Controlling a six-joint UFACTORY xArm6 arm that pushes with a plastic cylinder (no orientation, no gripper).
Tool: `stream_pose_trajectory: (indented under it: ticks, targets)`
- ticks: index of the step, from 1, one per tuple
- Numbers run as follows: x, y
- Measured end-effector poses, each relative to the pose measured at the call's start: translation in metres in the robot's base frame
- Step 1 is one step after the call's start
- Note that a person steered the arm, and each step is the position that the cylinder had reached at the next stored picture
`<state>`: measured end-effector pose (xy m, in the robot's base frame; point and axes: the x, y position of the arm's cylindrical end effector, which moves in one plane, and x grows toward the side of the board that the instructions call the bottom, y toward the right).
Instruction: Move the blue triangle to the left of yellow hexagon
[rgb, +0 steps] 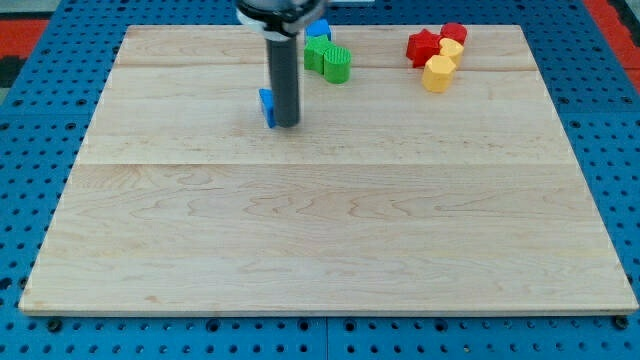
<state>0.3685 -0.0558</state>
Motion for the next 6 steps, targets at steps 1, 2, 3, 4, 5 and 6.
stream_pose_trajectory:
  ticks: [1,2,3,4,5,6]
  targets:
    - [0.05,-0.034]
    - [0.015,-0.058]
    - [-0.018,-0.069]
    - [-0.017,-0.025]
    - [-0.017,0.037]
    - [-0.013,0.082]
